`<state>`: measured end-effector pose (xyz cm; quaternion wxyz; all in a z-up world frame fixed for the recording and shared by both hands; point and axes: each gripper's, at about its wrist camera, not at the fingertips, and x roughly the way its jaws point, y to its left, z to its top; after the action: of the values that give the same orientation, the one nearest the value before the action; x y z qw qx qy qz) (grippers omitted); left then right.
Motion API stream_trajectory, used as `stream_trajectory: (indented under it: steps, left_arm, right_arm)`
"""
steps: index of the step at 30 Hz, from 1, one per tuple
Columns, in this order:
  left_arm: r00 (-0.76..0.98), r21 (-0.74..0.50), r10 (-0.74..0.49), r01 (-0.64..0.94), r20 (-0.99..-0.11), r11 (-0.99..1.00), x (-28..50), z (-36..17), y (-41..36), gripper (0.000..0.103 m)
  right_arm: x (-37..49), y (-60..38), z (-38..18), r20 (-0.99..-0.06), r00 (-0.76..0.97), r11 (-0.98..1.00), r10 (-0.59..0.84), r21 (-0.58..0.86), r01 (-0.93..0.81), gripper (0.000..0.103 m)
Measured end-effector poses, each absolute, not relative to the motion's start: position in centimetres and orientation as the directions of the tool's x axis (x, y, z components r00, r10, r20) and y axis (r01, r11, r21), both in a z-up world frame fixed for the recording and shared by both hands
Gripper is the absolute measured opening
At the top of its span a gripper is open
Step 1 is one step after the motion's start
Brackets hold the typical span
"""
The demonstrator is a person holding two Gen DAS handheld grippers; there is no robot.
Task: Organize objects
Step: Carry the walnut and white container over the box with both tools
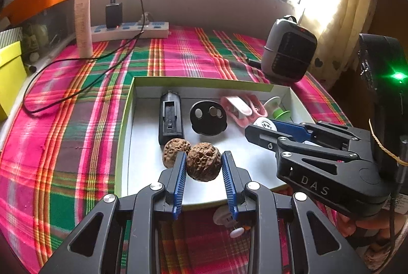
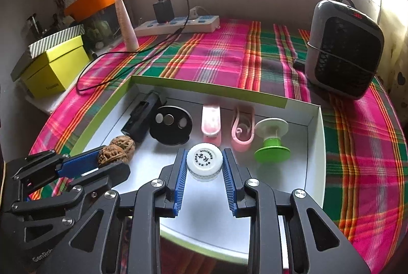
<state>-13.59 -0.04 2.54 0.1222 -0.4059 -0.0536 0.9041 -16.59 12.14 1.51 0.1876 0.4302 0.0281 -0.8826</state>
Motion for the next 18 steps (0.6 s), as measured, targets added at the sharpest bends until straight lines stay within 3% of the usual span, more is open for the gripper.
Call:
stream_trajectory:
  steps: [18]
  left_arm:
    - [-0.621, -0.156, 0.24, -0.188, -0.747, -0.97, -14.7, 1.3, 1.0, 0.026]
  right_arm:
    - [-17.9, 12.2, 0.5, -0.79, -0.534, -0.927, -0.302, 0.113, 0.357, 0.029]
